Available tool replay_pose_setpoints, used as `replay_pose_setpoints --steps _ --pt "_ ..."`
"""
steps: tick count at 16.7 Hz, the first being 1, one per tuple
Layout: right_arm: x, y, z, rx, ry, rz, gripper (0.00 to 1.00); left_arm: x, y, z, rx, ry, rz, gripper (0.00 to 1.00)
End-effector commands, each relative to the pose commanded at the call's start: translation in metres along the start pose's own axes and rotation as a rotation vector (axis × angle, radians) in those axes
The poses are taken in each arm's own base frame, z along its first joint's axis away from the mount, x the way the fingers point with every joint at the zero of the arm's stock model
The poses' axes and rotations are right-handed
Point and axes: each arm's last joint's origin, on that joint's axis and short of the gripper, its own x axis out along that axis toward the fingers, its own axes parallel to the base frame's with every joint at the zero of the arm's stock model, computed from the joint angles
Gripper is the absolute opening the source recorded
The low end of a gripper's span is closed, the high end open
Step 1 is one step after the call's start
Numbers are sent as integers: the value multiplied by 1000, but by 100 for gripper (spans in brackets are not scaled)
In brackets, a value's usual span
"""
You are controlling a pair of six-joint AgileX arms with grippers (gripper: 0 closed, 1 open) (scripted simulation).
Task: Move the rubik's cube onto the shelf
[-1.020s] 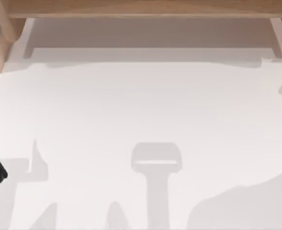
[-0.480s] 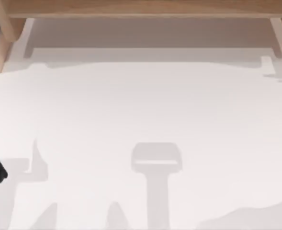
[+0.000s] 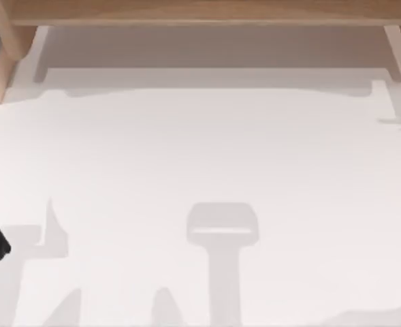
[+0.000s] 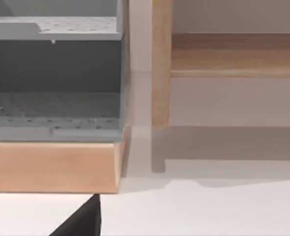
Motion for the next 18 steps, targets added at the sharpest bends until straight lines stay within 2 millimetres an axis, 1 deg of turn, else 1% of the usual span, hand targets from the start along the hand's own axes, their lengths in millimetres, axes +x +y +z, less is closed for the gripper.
replay_pose_setpoints --steps 2,4,5,8,10,12,16,18 --pt "-19 5 3 12 0 19 0 0 0 0 0 0 0 100" --pt "-32 2 2 4 0 7 0 0 0 0 0 0 0 100" --pt "-35 1 2 0 0 2 0 0 0 0 0 0 0 100" --pt "-33 1 3 1 -5 2 0 0 0 0 0 0 0 100" --pt "-38 1 2 -1 -3 0 0 0 0 0 0 0 0 100" --pt "-53 2 1 2 -5 3 0 0 0 0 0 0 0 100" --pt "-90 2 3 5 -5 5 0 0 0 0 0 0 0 100" --pt "-96 1 3 1 -5 2 0 0 0 0 0 0 0 100"
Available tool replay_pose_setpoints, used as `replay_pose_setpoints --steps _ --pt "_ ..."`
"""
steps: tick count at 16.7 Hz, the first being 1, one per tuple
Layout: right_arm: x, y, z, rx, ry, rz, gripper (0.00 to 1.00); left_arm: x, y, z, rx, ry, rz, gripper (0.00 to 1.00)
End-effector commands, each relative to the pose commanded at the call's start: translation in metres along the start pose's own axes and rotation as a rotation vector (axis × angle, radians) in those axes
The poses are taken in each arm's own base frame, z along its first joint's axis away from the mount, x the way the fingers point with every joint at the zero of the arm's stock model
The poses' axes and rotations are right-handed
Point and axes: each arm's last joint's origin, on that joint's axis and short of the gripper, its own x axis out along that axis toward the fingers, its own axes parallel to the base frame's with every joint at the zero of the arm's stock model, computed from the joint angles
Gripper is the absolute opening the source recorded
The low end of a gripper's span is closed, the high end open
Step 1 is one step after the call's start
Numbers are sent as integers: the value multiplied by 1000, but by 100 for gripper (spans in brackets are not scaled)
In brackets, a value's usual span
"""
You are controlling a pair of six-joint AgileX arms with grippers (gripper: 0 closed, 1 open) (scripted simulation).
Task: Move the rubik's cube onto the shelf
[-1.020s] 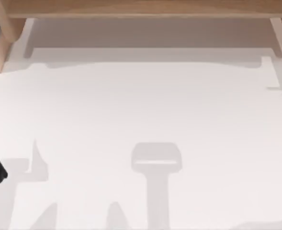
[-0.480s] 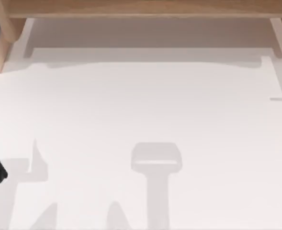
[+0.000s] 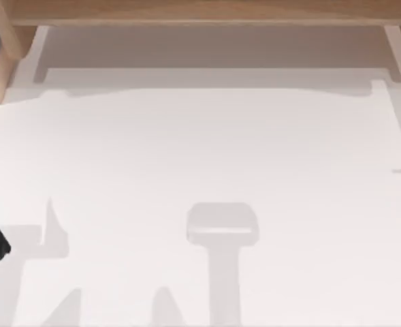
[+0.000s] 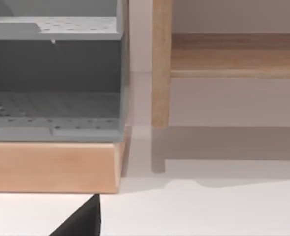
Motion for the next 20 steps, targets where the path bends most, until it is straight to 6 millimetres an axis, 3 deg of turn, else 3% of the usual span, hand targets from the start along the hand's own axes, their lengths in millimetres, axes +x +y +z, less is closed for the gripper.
replay_pose_setpoints --steps 3,16,20 --pt "0 0 0 0 0 0 0 0 0 0 0 0 0 100" --pt "0 0 0 0 0 0 98 0 0 0 0 0 0 100" --pt "0 0 0 0 0 0 100 0 0 0 0 0 0 100"
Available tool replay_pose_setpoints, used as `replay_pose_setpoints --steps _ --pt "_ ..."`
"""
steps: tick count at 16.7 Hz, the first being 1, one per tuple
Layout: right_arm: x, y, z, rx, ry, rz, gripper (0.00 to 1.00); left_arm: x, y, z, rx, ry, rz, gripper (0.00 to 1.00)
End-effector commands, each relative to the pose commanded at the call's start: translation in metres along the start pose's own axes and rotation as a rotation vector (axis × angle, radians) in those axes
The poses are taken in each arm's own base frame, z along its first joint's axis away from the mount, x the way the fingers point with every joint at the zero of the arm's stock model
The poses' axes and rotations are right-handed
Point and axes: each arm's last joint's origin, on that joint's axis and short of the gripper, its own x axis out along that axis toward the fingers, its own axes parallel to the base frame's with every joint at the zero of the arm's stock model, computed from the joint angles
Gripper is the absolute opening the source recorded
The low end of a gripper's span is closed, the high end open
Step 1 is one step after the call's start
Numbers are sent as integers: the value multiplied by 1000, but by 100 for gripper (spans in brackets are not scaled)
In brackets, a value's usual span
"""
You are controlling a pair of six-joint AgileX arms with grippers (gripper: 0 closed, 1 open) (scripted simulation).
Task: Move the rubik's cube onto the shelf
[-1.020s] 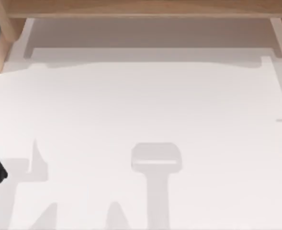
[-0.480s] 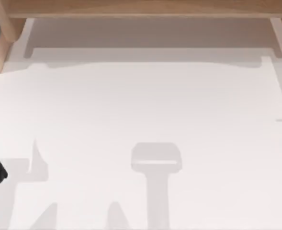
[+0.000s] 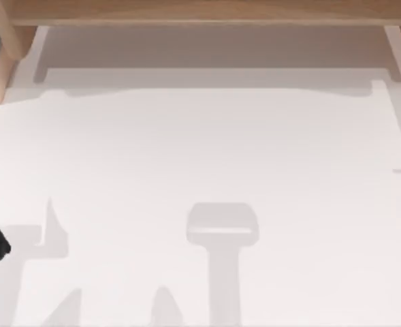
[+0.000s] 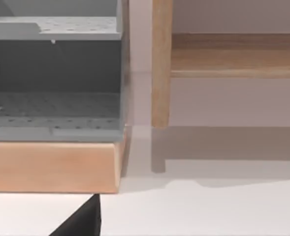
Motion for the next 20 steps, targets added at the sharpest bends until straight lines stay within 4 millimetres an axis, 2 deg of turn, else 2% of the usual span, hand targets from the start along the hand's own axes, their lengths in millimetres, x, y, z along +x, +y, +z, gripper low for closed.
replay_pose_setpoints --steps 6,11,15,17,20 --pt "-1 0 0 -1 -1 -1 100 0 0 0 0 0 0 100" --pt "-19 0 0 0 -1 -1 100 0 0 0 0 0 0 100" --pt "-18 1 1 2 -4 2 100 0 0 0 0 0 0 100" --pt "-17 0 -9 12 22 4 100 0 0 0 0 0 0 100" --pt "-14 -3 -45 64 117 16 100 0 0 0 0 0 0 100"
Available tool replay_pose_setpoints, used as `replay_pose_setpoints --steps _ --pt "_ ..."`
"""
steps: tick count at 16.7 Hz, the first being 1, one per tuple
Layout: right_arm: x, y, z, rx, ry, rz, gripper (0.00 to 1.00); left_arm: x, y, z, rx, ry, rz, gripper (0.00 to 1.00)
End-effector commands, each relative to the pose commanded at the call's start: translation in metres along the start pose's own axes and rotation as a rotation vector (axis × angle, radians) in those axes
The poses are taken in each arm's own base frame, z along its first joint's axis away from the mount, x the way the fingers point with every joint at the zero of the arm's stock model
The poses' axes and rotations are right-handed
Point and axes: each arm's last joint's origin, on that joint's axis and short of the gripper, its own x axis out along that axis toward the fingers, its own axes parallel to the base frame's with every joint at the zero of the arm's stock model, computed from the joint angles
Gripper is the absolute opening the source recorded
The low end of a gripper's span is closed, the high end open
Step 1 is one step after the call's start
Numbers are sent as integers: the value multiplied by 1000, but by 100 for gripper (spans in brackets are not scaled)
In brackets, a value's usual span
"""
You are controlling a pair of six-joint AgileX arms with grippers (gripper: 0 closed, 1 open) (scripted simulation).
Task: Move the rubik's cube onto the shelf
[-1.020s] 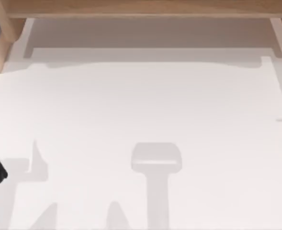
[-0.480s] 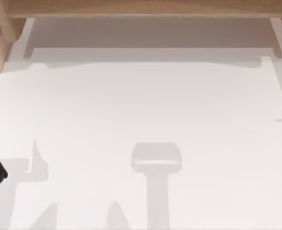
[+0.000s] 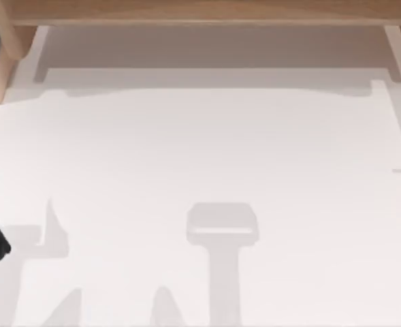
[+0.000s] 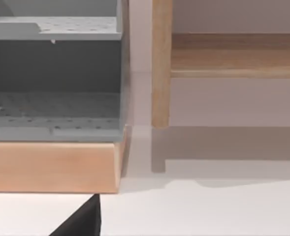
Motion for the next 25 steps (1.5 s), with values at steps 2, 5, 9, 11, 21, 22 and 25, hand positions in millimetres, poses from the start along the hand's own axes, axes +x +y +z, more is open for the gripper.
replay_pose_setpoints --steps 2,5,9,11,21,22,25 --pt "8 -8 -34 64 80 14 100 0 0 0 0 0 0 100" --pt "25 -29 -90 205 194 48 100 0 0 0 0 0 0 100" --pt "59 -73 -150 477 320 137 100 0 0 0 0 0 0 100" --pt "81 -98 -165 641 378 212 100 0 0 0 0 0 0 100" --pt "189 -178 -46 1258 778 779 100 0 0 0 0 0 0 100" --pt "196 -179 -26 1272 827 828 100 0 0 0 0 0 0 100" --pt "213 -173 33 1270 960 945 100 0 0 0 0 0 0 100"
